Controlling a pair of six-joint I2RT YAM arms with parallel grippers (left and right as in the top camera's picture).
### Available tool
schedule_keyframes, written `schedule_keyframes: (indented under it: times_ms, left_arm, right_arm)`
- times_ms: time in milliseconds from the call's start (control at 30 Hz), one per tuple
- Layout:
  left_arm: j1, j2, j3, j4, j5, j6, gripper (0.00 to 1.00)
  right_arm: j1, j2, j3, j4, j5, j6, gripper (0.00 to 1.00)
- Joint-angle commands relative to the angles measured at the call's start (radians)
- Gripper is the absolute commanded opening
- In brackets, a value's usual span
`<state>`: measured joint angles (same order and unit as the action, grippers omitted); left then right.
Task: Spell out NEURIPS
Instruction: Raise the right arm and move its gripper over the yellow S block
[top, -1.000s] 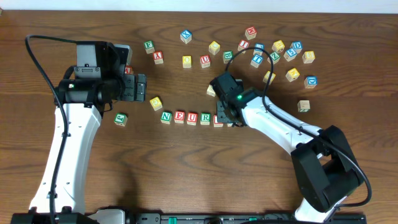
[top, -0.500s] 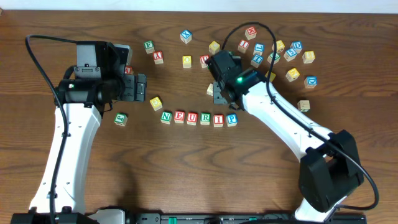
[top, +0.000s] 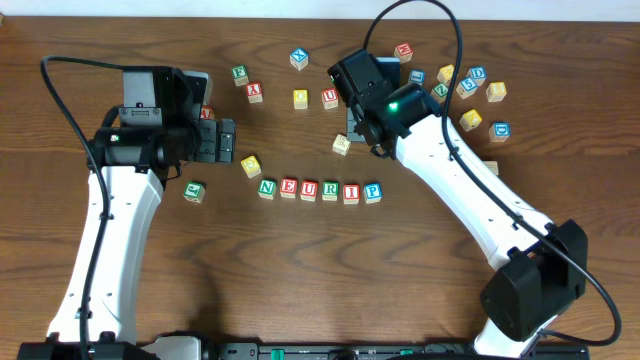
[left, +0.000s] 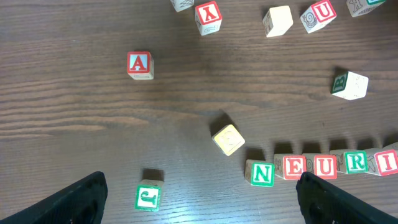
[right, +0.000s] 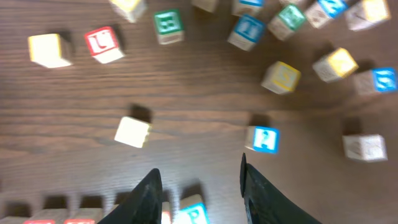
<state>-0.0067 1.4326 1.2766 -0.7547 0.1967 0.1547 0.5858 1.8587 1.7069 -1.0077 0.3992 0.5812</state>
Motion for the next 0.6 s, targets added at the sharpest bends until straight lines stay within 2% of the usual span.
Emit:
schedule_keyframes:
  times_ms: [0, 67, 200, 567]
  left_arm:
    - [0.004, -0.002, 0.021, 0.0, 0.001, 0.002, 0.96]
    - [0.003, -0.002, 0.021, 0.0, 0.001, 0.002, 0.96]
    - [0.004, -0.002, 0.021, 0.0, 0.001, 0.002, 0.96]
    - [0.004, -0.002, 0.021, 0.0, 0.001, 0.002, 0.96]
  right_arm:
    - [-0.008, 0.017, 0.034, -0.051, 0.118, 0.115, 0.4]
    - [-0.012, 0.017, 0.034, -0.086, 0.159, 0.168, 0.44]
    - [-0.029, 0.017, 0.034, -0.137, 0.182, 0.235, 0.44]
    - [-0.146, 0.017, 0.034, -0.152, 0.126, 0.245, 0.45]
